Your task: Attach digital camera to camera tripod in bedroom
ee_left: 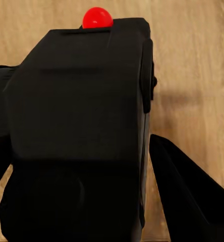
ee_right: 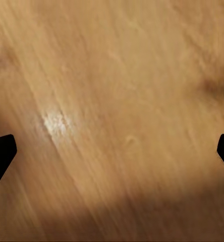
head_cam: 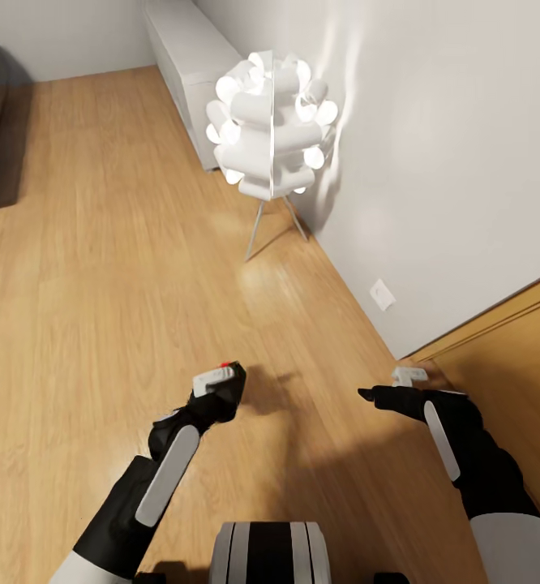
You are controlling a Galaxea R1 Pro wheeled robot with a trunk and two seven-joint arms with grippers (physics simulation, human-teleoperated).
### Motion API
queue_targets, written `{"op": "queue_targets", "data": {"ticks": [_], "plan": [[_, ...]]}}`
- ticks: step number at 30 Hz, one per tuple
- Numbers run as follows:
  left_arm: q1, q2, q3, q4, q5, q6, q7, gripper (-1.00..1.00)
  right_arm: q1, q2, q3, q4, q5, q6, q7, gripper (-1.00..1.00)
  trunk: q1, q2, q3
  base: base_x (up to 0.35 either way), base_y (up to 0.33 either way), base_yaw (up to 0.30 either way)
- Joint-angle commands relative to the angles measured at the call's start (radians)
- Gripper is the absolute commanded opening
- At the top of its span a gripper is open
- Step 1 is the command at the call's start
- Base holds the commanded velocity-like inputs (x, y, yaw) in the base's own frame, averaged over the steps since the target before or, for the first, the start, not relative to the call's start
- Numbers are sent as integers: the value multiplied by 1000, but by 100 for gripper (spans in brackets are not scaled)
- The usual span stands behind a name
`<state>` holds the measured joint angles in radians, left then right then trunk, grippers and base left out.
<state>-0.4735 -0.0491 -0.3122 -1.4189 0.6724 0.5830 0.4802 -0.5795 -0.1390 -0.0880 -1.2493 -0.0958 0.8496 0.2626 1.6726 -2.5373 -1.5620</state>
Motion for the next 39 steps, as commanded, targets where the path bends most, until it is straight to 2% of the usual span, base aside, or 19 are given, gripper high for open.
{"op": "queue_targets", "data": {"ticks": [1,3,4,5,6,10,12,13,16,19,22,39], "plan": [[0,49,-1,-1,73,2,-80,-100,0,0,-1,-1,-8,5,-2,100,-1,0,3,0,0,0],[0,99,-1,3,137,0,-177,-100,0,0,-1,-1,-8,4,-2,100,-1,0,11,0,0,0],[0,149,0,8,202,-6,-282,-100,0,0,-1,-1,-8,4,-2,100,-2,1,15,0,0,0],[0,173,0,13,234,-11,-336,-100,0,-1,-1,-1,-8,4,-2,100,-2,1,19,0,0,0],[0,258,0,56,342,-45,-543,-100,0,0,-1,-1,-8,4,-2,100,-3,1,23,0,0,0],[0,315,-1,119,412,-91,-727,-100,0,1,-1,-1,-8,4,-2,100,-5,2,38,0,0,0],[0,331,0,149,431,-113,-809,-100,0,1,-1,-1,-8,4,-2,100,-6,3,46,0,0,0],[0,342,0,174,444,-130,-885,-100,0,1,-1,0,-8,4,-2,100,-6,3,50,0,0,0],[0,352,0,199,452,-147,-979,-100,0,1,-1,0,-8,3,-2,100,-7,4,61,0,0,0],[0,358,-1,215,456,-158,-1057,-100,0,1,-1,0,-8,4,-2,100,-9,4,73,0,0,0],[0,360,-1,221,456,-164,-1099,-100,0,1,0,0,-8,5,-2,100,-10,5,85,0,0,0],[0,359,-1,215,453,-167,-1107,-100,0,1,1,-1,-8,5,-2,100,-18,9,150,0,0,0]]}}
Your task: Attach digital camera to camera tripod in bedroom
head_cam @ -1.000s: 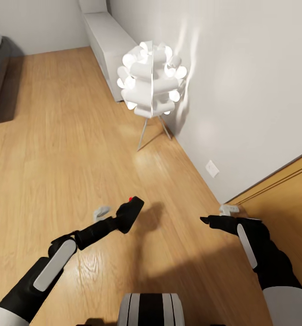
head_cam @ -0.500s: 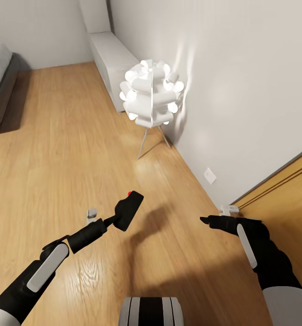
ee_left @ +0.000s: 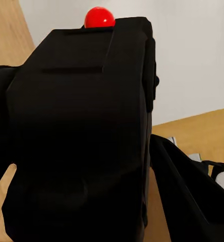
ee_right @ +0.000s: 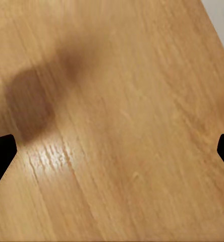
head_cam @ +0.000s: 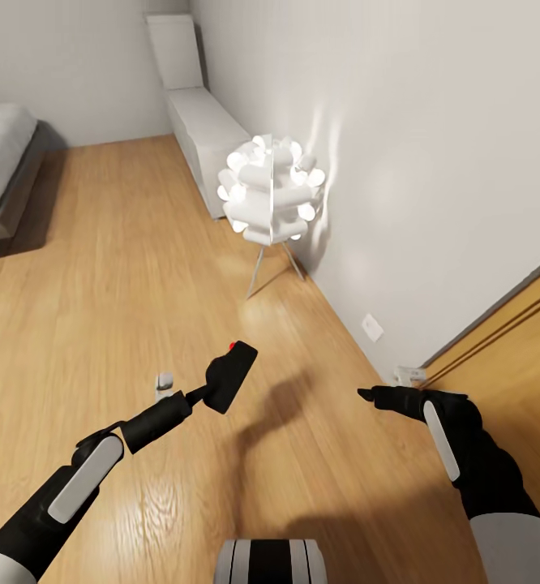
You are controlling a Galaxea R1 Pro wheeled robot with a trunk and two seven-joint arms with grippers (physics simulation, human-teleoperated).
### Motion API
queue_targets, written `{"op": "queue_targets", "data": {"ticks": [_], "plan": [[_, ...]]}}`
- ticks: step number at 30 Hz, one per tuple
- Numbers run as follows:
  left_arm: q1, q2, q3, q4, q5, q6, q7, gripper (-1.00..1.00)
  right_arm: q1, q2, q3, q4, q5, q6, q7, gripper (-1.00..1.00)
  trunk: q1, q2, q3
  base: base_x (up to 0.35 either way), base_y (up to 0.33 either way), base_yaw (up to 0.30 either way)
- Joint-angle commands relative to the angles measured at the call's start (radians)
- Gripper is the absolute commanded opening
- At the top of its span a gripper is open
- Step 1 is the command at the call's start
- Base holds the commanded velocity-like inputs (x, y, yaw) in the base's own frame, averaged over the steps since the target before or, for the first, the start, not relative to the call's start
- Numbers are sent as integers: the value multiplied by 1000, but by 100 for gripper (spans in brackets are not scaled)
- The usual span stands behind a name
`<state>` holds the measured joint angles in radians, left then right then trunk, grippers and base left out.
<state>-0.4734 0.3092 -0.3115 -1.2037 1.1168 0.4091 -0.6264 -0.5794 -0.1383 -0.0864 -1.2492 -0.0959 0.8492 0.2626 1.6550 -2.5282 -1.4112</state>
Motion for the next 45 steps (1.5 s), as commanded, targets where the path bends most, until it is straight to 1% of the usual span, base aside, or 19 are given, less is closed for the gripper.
{"op": "queue_targets", "data": {"ticks": [1,4,6,9,10,12,13,16,17,19,20,22,23,26,27,28,34,35,45], "plan": [[-1,1,-1,0,8,7,2,-100,0,0,-1,-1,-8,5,-2,100,-1,0,3,0,0,0],[-1,-1,-2,-2,8,7,27,-100,0,0,-1,-1,-8,5,-2,100,-2,1,15,0,0,0],[-1,-3,-3,-9,3,8,133,-100,0,0,0,0,-8,6,-2,100,-3,1,23,0,0,0],[-1,-3,-4,-28,2,8,255,-100,0,0,0,0,-8,6,-1,100,-4,2,34,0,0,0],[-1,-4,-5,-47,3,9,349,-100,0,1,0,4,-8,7,-1,100,-5,2,38,0,0,0],[-1,-5,-6,-69,5,9,446,-100,0,1,1,12,-8,7,-1,100,-6,3,46,0,0,0],[-1,-9,-8,-91,6,9,547,-100,0,0,1,20,-8,7,1,100,-6,3,50,0,0,0],[-1,-24,-20,-126,4,9,703,-100,0,0,1,29,-8,7,9,100,-7,4,61,0,0,0],[-1,-36,-35,-150,3,8,809,-100,0,0,1,33,-8,7,18,100,-8,4,65,0,0,0],[-1,-50,-57,-174,2,8,919,-100,0,0,1,35,-8,7,29,100,-9,4,73,0,0,0],[-1,-73,-126,-243,1,5,1196,-100,0,-1,1,38,-7,7,67,100,-9,4,77,0,0,0],[-1,-77,-160,-272,0,0,1291,-100,0,-4,1,38,-7,8,94,100,-10,5,85,0,0,0],[-1,-82,-231,-305,0,-22,1419,-100,0,-7,1,38,-6,8,123,100,-10,5,88,0,0,0],[-1,-83,-285,-319,0,-52,1474,-100,0,-11,0,38,-5,9,162,100,-12,6,100,0,0,0],[-1,-83,-293,-321,0,-59,1481,-100,0,-12,-1,37,-5,9,171,100,-12,6,104,0,0,0],[-1,-82,-315,-326,0,-78,1501,-100,0,-14,-2,36,-3,10,218,100,-13,6,108,0,0,0],[-1,-82,-323,-327,1,-87,1500,-100,0,-16,-4,34,-1,11,262,100,-15,8,131,0,0,0],[-1,-82,-323,-327,3,-88,1496,-100,0,-16,-4,33,-1,11,265,100,-16,8,135,0,0,0],[-1,-73,-321,-283,15,-90,1342,-100,0,-15,-1,40,3,11,280,100,-20,10,173,0,0,0]]}}
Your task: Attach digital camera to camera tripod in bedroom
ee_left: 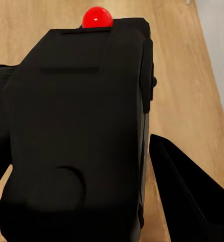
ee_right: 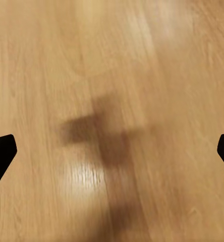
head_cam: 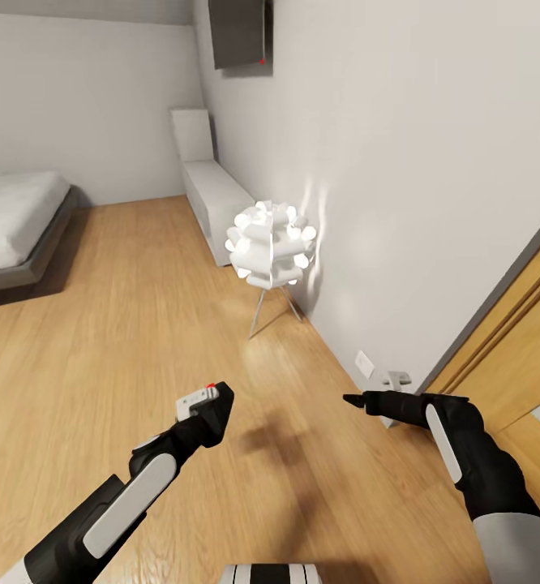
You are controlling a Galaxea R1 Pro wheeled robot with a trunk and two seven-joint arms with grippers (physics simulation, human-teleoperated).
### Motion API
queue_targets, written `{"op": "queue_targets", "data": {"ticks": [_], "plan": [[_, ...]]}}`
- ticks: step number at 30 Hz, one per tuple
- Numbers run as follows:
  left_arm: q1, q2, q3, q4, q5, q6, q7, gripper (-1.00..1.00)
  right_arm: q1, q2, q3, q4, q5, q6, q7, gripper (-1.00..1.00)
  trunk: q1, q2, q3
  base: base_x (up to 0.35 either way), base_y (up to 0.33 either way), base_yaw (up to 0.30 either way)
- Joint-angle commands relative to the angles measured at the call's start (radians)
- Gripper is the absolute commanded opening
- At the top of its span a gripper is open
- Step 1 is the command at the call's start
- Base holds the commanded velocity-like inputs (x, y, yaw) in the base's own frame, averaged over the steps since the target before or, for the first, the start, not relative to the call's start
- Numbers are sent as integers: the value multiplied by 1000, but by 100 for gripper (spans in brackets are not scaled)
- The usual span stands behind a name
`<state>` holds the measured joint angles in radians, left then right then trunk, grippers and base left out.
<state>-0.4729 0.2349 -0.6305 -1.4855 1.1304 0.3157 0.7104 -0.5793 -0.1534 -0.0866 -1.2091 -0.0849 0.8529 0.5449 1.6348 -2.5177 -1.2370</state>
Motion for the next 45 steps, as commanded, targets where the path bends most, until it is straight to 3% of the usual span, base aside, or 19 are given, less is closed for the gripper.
{"op": "queue_targets", "data": {"ticks": [1,15,23,28,30,31,35,45], "plan": [[-1,1,-2,1,1,3,-3,-100,-1,0,-1,0,-8,8,-2,100,-1,0,3,0,0,0],[-1,1,0,10,10,5,-29,-100,-1,0,-1,0,-11,7,0,100,-7,3,57,0,0,0],[-1,2,9,42,56,5,-85,-100,-1,1,-1,0,-11,6,0,100,-11,5,88,0,0,0],[-1,3,45,84,100,5,-153,-100,-1,1,-1,0,-11,6,0,100,-13,6,108,0,0,0],[-1,7,84,132,122,5,-226,-100,-1,2,-1,0,-10,6,0,100,-14,7,115,0,0,0],[-1,12,124,188,131,7,-323,-100,-1,2,-1,0,-8,6,0,100,-14,7,119,0,0,0],[-1,14,142,215,134,8,-387,-100,-1,2,0,0,-7,7,0,100,-16,8,135,0,0,0],[-1,15,150,227,135,10,-426,-100,-1,4,0,2,-7,6,-2,100,-20,10,173,0,0,0]]}}
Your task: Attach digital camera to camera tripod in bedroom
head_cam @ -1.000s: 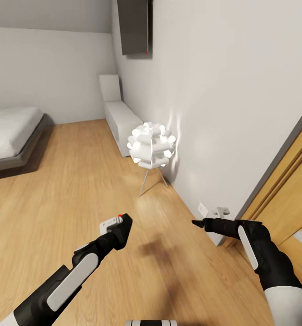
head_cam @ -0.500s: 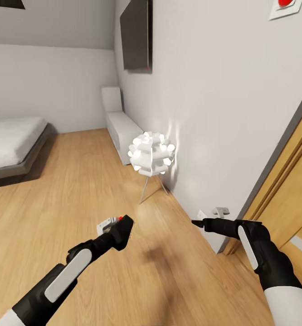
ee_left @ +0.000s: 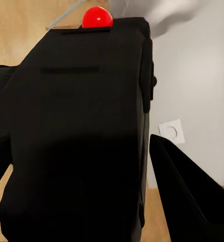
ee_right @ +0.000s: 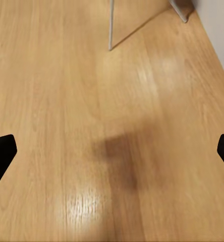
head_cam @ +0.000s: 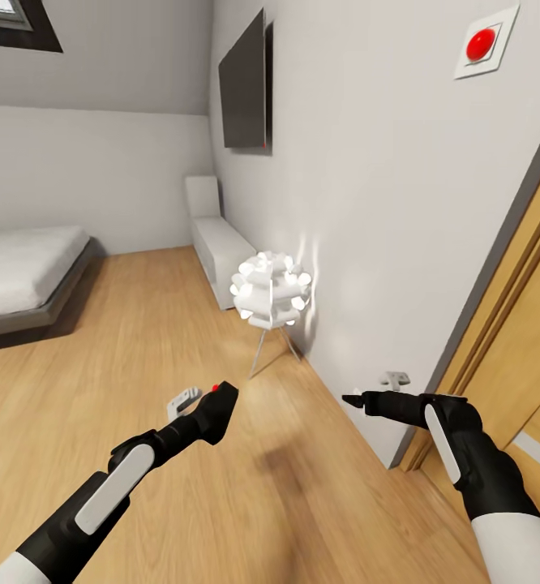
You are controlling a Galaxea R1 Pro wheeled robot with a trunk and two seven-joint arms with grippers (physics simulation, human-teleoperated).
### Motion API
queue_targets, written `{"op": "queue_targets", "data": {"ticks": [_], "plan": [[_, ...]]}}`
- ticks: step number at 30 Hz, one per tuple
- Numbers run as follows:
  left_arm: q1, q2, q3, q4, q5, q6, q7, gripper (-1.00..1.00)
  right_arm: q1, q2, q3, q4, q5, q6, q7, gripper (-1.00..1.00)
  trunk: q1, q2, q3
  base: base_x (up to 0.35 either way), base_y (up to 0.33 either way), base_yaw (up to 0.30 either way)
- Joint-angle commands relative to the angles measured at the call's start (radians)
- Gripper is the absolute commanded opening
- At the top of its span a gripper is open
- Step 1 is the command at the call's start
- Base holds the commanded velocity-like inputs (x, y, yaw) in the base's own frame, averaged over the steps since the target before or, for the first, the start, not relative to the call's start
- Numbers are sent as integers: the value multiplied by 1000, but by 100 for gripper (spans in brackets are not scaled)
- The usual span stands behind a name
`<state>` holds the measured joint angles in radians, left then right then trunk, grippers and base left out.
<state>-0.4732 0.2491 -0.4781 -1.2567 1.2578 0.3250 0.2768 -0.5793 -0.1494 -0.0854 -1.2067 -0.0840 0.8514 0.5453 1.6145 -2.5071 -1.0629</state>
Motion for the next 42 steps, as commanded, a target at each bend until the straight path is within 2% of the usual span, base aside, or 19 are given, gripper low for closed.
{"op": "queue_targets", "data": {"ticks": [1,32,42], "plan": [[-1,1,-2,-2,8,0,7,-100,-1,0,-1,-1,-8,8,-2,100,-1,0,3,0,0,0],[-1,-1,-2,-1,7,3,6,-100,-1,4,0,27,-6,4,-7,100,-15,7,123,0,0,0],[-1,-2,-2,0,7,3,5,-100,-1,9,1,72,-3,-6,-11,100,-53,77,154,0,0,0]]}}
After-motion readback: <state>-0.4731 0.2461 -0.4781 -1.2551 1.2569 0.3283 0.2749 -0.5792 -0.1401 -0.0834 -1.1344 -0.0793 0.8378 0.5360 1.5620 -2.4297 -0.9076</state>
